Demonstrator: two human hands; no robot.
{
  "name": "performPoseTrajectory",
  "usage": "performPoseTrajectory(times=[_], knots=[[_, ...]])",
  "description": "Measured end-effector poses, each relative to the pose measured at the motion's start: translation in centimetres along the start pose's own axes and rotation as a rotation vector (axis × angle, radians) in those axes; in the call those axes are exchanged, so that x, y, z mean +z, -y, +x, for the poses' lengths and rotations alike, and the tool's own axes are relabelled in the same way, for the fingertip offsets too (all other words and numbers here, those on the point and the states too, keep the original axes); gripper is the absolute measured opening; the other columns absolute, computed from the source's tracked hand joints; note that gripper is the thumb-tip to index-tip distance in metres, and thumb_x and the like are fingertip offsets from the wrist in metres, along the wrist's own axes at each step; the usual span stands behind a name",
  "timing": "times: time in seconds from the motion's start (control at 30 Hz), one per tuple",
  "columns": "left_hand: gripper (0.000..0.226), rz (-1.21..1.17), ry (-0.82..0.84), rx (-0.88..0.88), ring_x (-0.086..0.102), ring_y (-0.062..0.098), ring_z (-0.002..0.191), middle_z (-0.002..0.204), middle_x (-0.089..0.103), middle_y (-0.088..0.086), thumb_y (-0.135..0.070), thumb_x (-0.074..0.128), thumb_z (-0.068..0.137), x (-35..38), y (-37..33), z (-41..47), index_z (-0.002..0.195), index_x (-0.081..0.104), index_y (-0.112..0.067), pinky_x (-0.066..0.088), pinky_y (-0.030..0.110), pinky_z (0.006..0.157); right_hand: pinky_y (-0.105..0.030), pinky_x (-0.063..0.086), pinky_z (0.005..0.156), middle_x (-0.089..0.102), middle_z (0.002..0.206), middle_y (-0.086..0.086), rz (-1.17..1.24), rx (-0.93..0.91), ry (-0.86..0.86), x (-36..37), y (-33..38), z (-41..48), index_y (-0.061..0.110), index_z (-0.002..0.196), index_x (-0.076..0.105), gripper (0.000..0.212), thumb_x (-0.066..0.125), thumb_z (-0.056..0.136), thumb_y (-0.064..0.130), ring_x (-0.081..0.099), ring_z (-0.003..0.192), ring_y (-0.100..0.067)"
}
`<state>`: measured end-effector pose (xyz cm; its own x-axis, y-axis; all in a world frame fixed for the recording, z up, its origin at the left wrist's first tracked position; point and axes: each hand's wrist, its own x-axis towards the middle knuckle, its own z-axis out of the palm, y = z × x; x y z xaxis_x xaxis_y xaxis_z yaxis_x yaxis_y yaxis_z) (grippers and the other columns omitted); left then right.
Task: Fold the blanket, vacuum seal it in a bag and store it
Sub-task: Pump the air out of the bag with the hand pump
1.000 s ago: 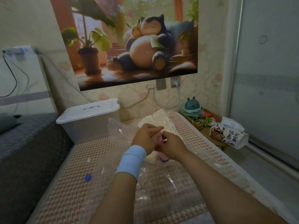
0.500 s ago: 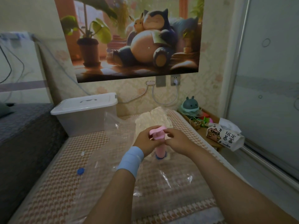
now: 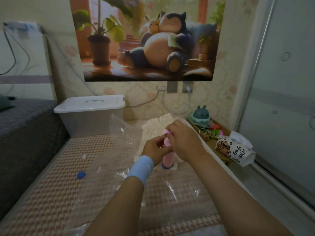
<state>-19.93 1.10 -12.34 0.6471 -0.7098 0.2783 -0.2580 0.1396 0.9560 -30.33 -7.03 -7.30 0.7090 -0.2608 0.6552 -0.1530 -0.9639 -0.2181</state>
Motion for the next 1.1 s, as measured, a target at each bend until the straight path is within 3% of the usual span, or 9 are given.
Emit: performPoseTrajectory(times=[0.23, 0.3, 0.43, 0.53, 0.6, 0.73, 0.8, 1.0, 1.1], knots=[[0.051, 0.0, 0.075, -0.008, 0.064, 0.011, 0.106, 0.114, 0.069, -0.002, -0.007, 0.08, 0.073, -0.4, 0.5, 0.8, 0.122, 0.066, -0.015, 0.053, 0.027, 0.089, -0.029, 0.036, 0.073, 0.057, 0.093, -0.005, 0.023, -0.134, -0.439, -4.9, 3.8, 2.9, 0.009, 0.094, 0.061, 0.011, 0.049, 0.095, 0.01, 0.047, 0.086, -0.019], [0.048, 0.025, 0.091, 0.009, 0.064, 0.012, 0.104, 0.112, 0.07, 0.0, -0.006, 0.079, 0.075, -0.3, 0.7, 0.9, 0.121, 0.066, -0.012, 0.052, 0.025, 0.087, -0.035, 0.04, 0.073, 0.057, 0.096, -0.008, -0.032, -0.116, -0.383, -3.3, 3.4, 2.3, 0.008, 0.094, 0.061, 0.014, 0.049, 0.087, 0.005, 0.049, 0.085, -0.024], [0.027, 0.07, 0.069, -0.019, 0.064, 0.015, 0.1, 0.103, 0.071, 0.002, -0.004, 0.069, 0.081, -0.7, 1.2, 0.8, 0.104, 0.069, -0.018, 0.054, 0.032, 0.086, -0.05, 0.049, 0.074, 0.057, 0.096, -0.008, -0.013, 0.05, 0.054, 1.3, 1.0, -0.4, 0.012, 0.091, 0.065, 0.029, 0.04, 0.083, 0.024, 0.055, 0.086, -0.03], [0.026, 0.09, 0.078, -0.012, 0.064, 0.018, 0.107, 0.106, 0.071, 0.003, -0.006, 0.07, 0.081, -0.9, 1.2, 0.8, 0.104, 0.068, -0.018, 0.053, 0.037, 0.092, -0.051, 0.049, 0.075, 0.059, 0.095, -0.008, 0.009, 0.049, 0.101, 0.6, 1.3, -0.1, 0.012, 0.09, 0.066, 0.026, 0.043, 0.084, 0.023, 0.057, 0.086, -0.03], [0.038, 0.075, 0.094, 0.015, 0.063, 0.013, 0.107, 0.111, 0.07, -0.001, -0.01, 0.075, 0.079, -0.8, 1.2, 0.7, 0.116, 0.067, -0.018, 0.052, 0.033, 0.093, -0.048, 0.051, 0.072, 0.061, 0.092, -0.011, -0.014, -0.059, -0.028, -1.8, 2.6, 1.1, 0.006, 0.091, 0.067, 0.021, 0.051, 0.079, 0.014, 0.058, 0.082, -0.032], [0.056, 0.1, 0.09, -0.006, 0.061, 0.011, 0.112, 0.121, 0.066, -0.003, -0.019, 0.08, 0.076, -0.5, 1.5, 1.1, 0.129, 0.061, -0.017, 0.05, 0.033, 0.098, -0.033, 0.04, 0.072, 0.059, 0.091, -0.005, 0.047, -0.147, -0.366, -6.0, 4.7, 3.3, 0.01, 0.091, 0.063, 0.017, 0.047, 0.093, 0.011, 0.052, 0.083, -0.02], [0.058, 0.132, 0.095, -0.005, 0.061, 0.011, 0.112, 0.121, 0.066, -0.004, -0.023, 0.08, 0.075, -0.2, 1.6, 1.1, 0.13, 0.06, -0.019, 0.049, 0.034, 0.098, -0.032, 0.04, 0.072, 0.058, 0.091, -0.005, 0.047, -0.153, -0.405, -5.1, 4.4, 2.9, 0.01, 0.092, 0.063, 0.016, 0.047, 0.092, 0.008, 0.051, 0.083, -0.02], [0.034, 0.187, 0.045, -0.019, 0.066, 0.017, 0.097, 0.098, 0.072, -0.001, -0.03, 0.063, 0.068, 0.0, 1.4, 0.5, 0.099, 0.07, -0.02, 0.053, 0.042, 0.089, -0.049, 0.048, 0.075, 0.057, 0.096, -0.006, 0.075, 0.046, 0.083, 2.4, -0.5, -1.1, 0.018, 0.093, 0.067, 0.026, 0.041, 0.086, 0.021, 0.055, 0.084, -0.029], [0.034, 0.168, 0.039, -0.006, 0.066, 0.015, 0.099, 0.1, 0.072, -0.002, -0.032, 0.065, 0.069, -0.1, 1.4, 0.4, 0.102, 0.069, -0.024, 0.053, 0.04, 0.09, -0.051, 0.048, 0.07, 0.059, 0.089, -0.011, 0.028, -0.04, 0.077, 1.3, 0.5, -0.6, 0.009, 0.086, 0.065, 0.023, 0.043, 0.082, 0.015, 0.055, 0.075, -0.035]])
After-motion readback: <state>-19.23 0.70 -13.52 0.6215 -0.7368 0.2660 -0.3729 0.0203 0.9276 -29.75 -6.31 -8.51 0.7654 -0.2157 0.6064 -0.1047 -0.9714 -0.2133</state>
